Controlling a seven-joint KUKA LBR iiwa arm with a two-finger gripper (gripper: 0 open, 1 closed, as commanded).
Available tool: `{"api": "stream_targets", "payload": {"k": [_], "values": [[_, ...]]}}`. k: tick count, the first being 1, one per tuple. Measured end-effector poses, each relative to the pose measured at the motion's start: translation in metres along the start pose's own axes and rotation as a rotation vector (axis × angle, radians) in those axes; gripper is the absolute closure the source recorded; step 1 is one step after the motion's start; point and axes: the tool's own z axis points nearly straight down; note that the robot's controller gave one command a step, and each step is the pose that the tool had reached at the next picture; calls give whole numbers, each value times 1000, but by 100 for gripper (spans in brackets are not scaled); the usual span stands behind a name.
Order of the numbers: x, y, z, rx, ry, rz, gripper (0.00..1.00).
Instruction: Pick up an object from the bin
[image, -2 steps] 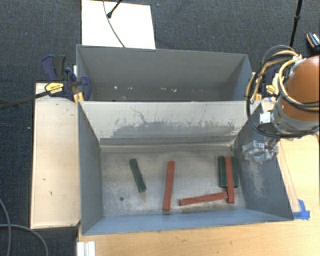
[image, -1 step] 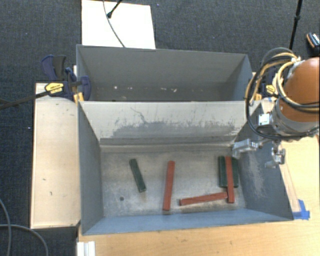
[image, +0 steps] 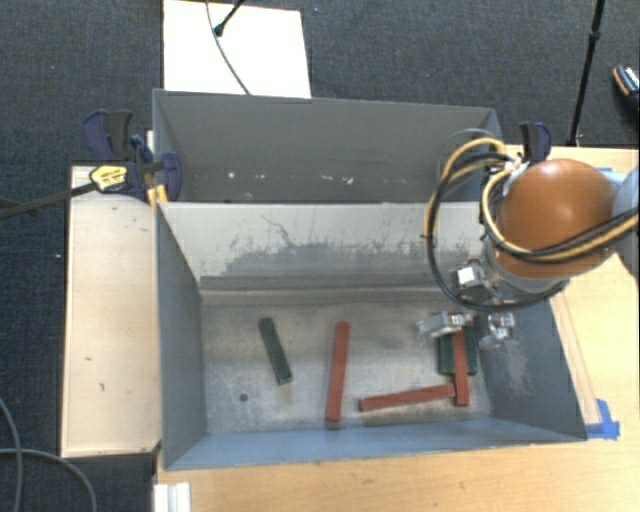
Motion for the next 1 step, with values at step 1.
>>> {"api": "stream_targets", "payload": {"k": [1], "values": [[11,-23,45,5,-1,-217,0]]}}
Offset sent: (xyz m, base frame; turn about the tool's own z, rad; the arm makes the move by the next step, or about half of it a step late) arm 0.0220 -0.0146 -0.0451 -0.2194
